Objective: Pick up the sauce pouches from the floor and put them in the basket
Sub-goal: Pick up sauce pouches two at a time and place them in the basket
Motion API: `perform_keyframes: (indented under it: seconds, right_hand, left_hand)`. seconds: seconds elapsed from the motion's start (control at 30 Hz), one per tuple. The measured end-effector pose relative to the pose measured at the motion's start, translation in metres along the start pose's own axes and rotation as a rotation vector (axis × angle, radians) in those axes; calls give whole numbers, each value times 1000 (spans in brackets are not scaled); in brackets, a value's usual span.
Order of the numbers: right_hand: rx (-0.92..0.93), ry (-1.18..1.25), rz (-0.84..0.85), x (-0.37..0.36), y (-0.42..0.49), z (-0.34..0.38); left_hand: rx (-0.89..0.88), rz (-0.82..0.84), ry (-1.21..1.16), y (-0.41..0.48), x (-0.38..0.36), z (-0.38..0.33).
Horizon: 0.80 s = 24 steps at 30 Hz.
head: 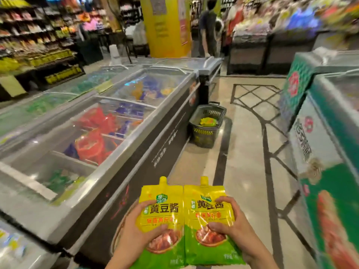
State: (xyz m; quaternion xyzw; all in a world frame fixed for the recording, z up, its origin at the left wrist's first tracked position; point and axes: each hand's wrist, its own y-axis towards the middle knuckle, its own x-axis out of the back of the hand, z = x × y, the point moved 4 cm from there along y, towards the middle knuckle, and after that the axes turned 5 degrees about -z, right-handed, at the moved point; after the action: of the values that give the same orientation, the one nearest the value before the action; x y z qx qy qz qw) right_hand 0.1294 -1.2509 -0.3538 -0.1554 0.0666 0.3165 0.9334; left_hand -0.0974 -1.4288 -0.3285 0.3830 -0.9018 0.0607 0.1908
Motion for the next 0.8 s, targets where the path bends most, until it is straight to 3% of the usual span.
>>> perform_keyframes:
  seconds: [0.3,0.8]
  right_hand:
    - [73,-82,-221,-3,128,26]
    - [40,-56,-372,2,357,87]
  left_hand:
    - [-79,207,-85,190,-44,16]
    - [-57,443,-139,474,-125,12]
